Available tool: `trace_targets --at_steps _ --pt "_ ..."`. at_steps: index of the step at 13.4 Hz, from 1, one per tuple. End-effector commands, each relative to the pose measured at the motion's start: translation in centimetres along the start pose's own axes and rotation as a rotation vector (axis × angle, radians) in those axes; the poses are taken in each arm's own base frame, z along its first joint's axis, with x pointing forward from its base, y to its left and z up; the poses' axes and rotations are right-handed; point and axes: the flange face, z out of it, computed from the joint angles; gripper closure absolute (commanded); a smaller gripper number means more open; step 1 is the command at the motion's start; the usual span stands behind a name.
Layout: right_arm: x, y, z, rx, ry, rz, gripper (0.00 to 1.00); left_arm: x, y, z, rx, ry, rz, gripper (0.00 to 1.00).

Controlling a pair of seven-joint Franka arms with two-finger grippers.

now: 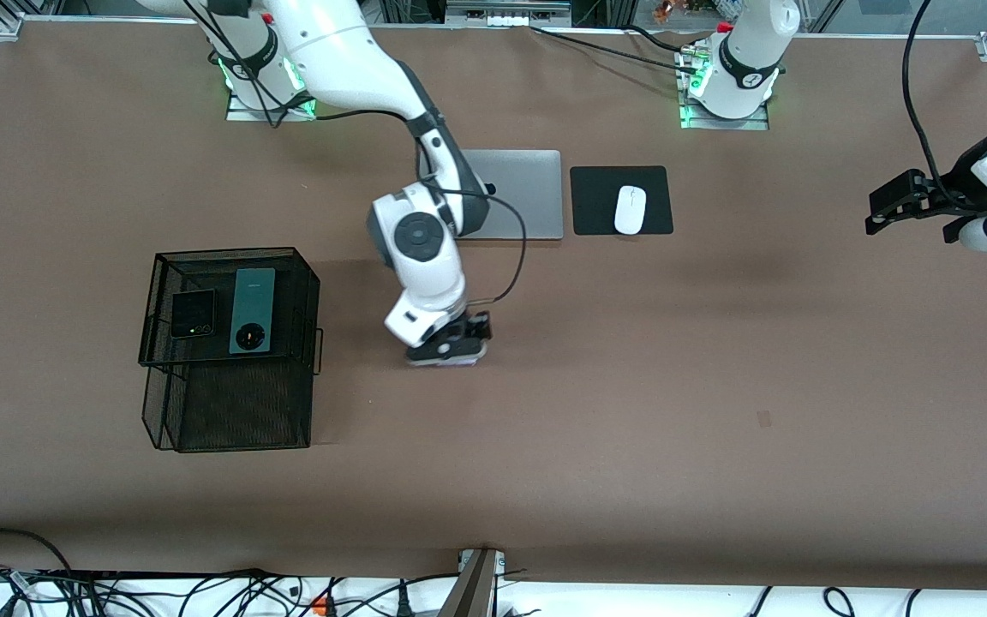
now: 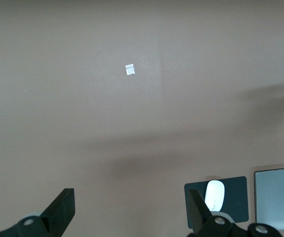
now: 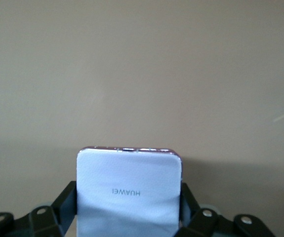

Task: Place phones with both arms
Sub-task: 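Carry the white phone with the right gripper to the basket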

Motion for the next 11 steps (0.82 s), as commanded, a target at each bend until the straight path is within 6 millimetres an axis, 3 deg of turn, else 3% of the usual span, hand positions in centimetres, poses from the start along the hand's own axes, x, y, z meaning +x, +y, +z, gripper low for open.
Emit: trace_targets --at_steps 1,5,8,11 --pt "4.4 6.6 -5.9 -0.054 -0.001 0.065 1.00 -0.2 0.1 -0.2 0.030 0.006 0.009 0.00" --pt "8.4 17.4 -10.2 -0.151 -0.085 -0.037 1.00 -0.3 0.5 -0.2 0.034 0.003 0.014 0.00" --pt "10.8 25.8 -10.5 -0.154 -0.097 -0.065 1.00 -0.3 0.4 -0.1 0.036 0.000 0.012 0.00" --pt "11.6 32.4 -8.6 -0.093 -0.079 -0.044 1.00 -0.4 0.4 0.0 0.037 -0.006 0.012 0.00"
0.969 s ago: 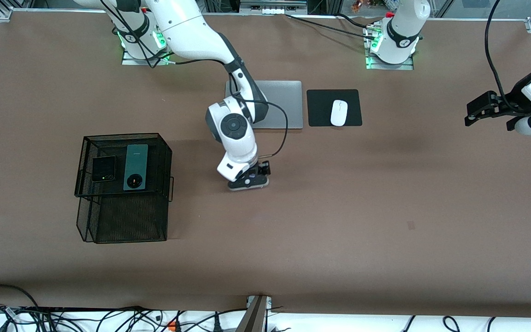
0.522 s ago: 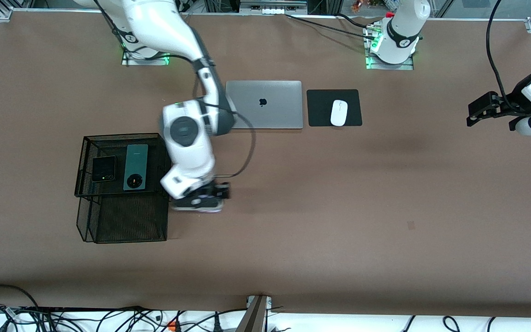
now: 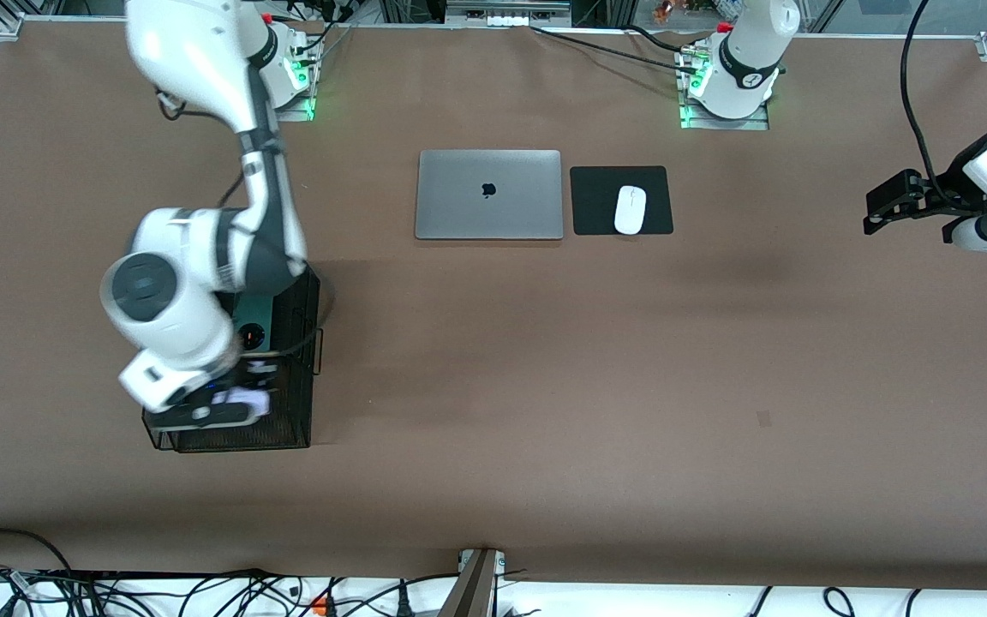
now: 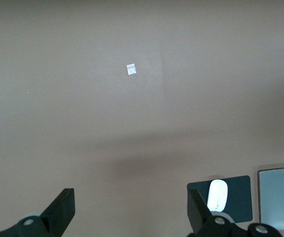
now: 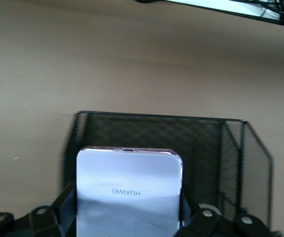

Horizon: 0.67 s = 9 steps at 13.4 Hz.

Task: Place phones with both arms
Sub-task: 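Carry the white phone with the right gripper to the basket, then lower the white phone into the basket and open the right gripper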

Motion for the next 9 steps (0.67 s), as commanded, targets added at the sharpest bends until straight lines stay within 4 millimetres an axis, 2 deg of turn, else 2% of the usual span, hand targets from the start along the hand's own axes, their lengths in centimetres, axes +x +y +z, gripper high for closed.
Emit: trace_targets --at_steps 1,6,9 --pt "0.7 3.4 2.3 0.093 0.017 0.009 1.00 -0.4 -0.1 -0.1 0.038 -0.004 0.002 0.00" --pt "0.3 4.8 7.3 0.144 0.006 0.083 1.00 -0.3 -0.1 0.0 0.044 -0.006 0.002 0.00" --pt "0.0 4.4 8.1 0.180 -0.003 0.100 1.00 -0.3 0.1 0.1 0.044 -0.007 0.002 0.00"
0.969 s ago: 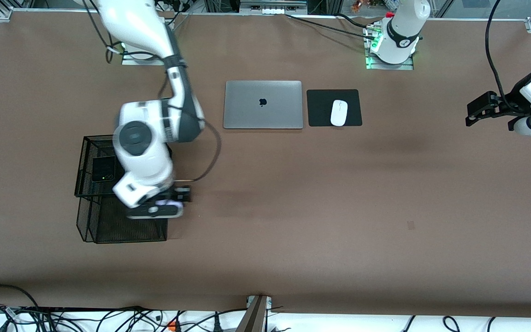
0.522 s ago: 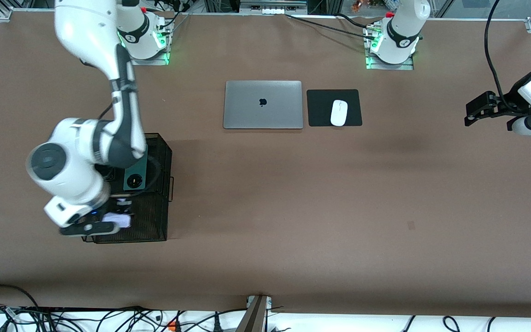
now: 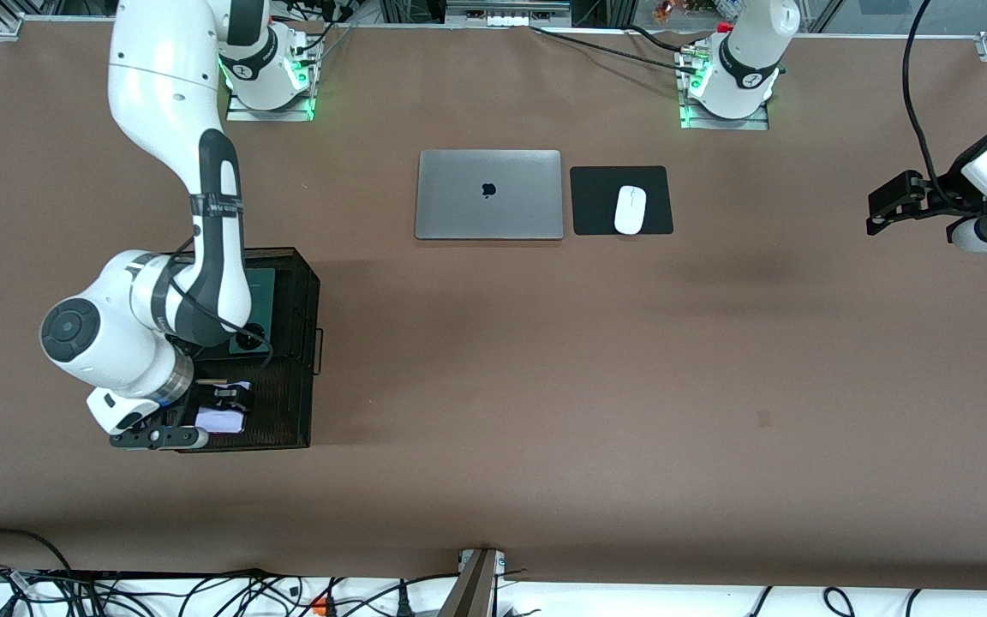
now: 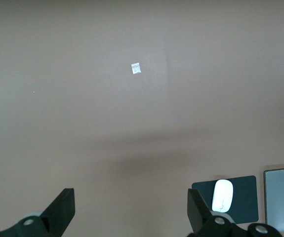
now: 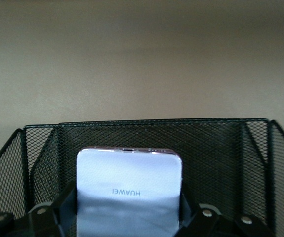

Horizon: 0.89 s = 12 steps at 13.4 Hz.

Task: Place phones with both arms
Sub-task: 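Lower the white phone into the basket and open the right gripper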

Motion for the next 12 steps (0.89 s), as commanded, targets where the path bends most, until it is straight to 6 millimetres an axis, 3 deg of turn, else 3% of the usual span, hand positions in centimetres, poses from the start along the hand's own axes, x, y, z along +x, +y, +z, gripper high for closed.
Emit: trace_targets --at_steps 1,2,3,4,5,6,7,12 --pt "0.2 0.4 0.0 0.042 -0.011 -0.005 1.00 -0.3 0.2 0.0 0.023 -0.004 0.000 0.00" --pt "0.1 0.2 0.3 0.049 -0.020 -0.013 1.00 -0.3 0.2 0.0 0.023 -0.004 0.000 0.00" --pt "-0.3 0.5 0.7 0.048 -0.031 -0.008 0.87 -0.3 0.2 0.0 0.022 -0.005 0.000 0.00" --pt "-0.4 0.6 0.9 0.048 -0.036 -0.006 0.60 -0.2 0.2 0.1 0.022 -0.007 -0.001 0.00" --pt "-0.5 0.3 1.0 0.051 -0.037 -0.009 0.43 -0.2 0.2 0.1 0.022 -0.007 0.000 0.00" --pt "-0.4 0.3 1.0 0.052 -0.036 -0.007 0.16 -0.2 0.2 0.1 0.022 -0.007 0.000 0.00" --pt "-0.4 0.3 1.0 0.055 -0.035 -0.006 0.00 -0.2 0.3 0.1 0.022 -0.007 0.002 0.00" --pt "0.1 0.2 0.2 0.056 -0.023 -0.005 0.00 -0.2 0.3 0.1 0.022 -0.007 0.002 0.00"
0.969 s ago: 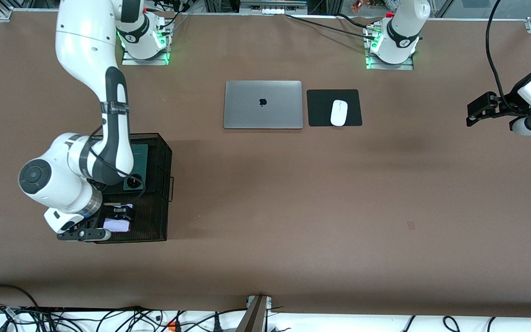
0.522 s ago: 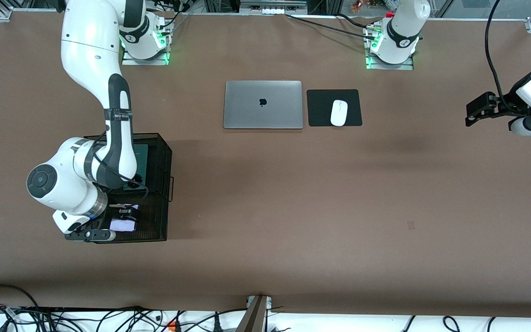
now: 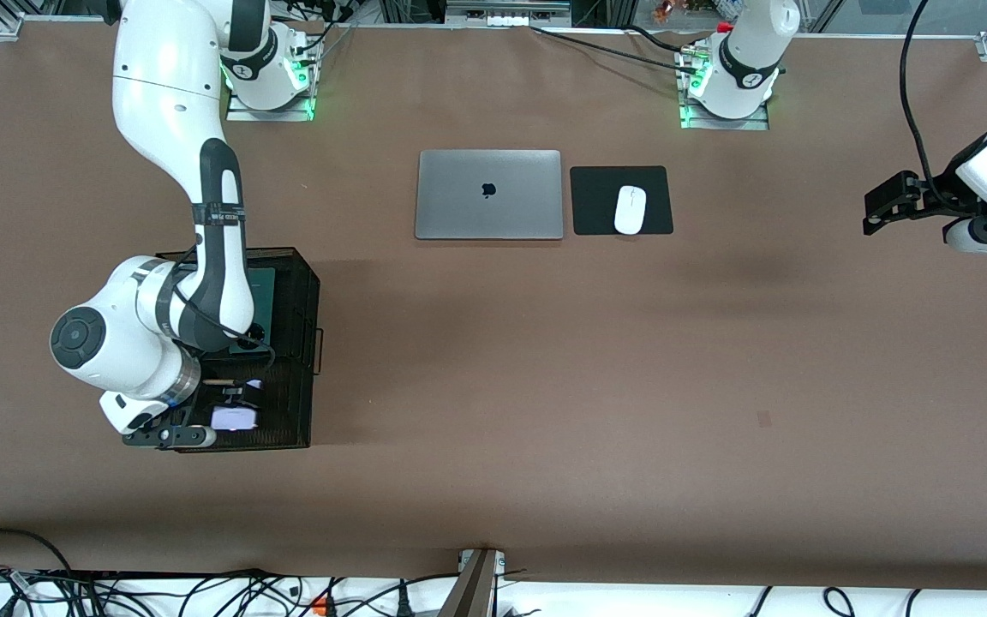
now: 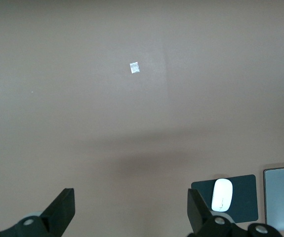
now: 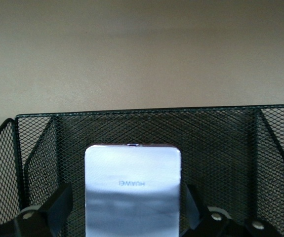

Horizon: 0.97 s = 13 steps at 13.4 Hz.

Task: Place phones with both arms
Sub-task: 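Lower the white phone into the basket and open the right gripper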

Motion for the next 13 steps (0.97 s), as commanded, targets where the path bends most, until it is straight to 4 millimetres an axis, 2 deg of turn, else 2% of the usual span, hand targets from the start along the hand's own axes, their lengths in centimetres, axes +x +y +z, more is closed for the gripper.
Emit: trace_targets --at_steps 1,4,6,7,9,12,13 --pt "0.6 -0.5 -1.7 0.050 -0.013 -0.010 0.00 -0.2 0.1 0.0 0.023 -0.003 -0.003 0.00" --pt "1.5 -0.6 -6.4 0.098 -0.103 0.028 0.01 -0.2 0.1 -0.1 0.023 -0.002 -0.003 0.00" --pt "0.9 0.9 -9.4 0.107 -0.167 0.055 0.01 -0.2 0.1 0.0 0.023 -0.003 -0.003 0.00" --pt "0.9 1.2 -11.7 0.110 -0.184 0.064 0.01 -0.2 0.1 -0.1 0.023 -0.002 -0.003 0.00" --pt "0.9 0.9 -16.1 0.097 -0.218 0.085 0.01 -0.2 0.1 0.0 0.023 -0.003 -0.003 0.00" --pt "0.2 0.7 -20.4 0.086 -0.247 0.139 0.01 -0.2 0.1 -0.1 0.023 -0.002 -0.003 0.00" --pt "0.1 -0.1 -21.3 0.084 -0.242 0.146 0.01 -0.2 0.1 -0.1 0.023 -0.002 -0.003 0.00"
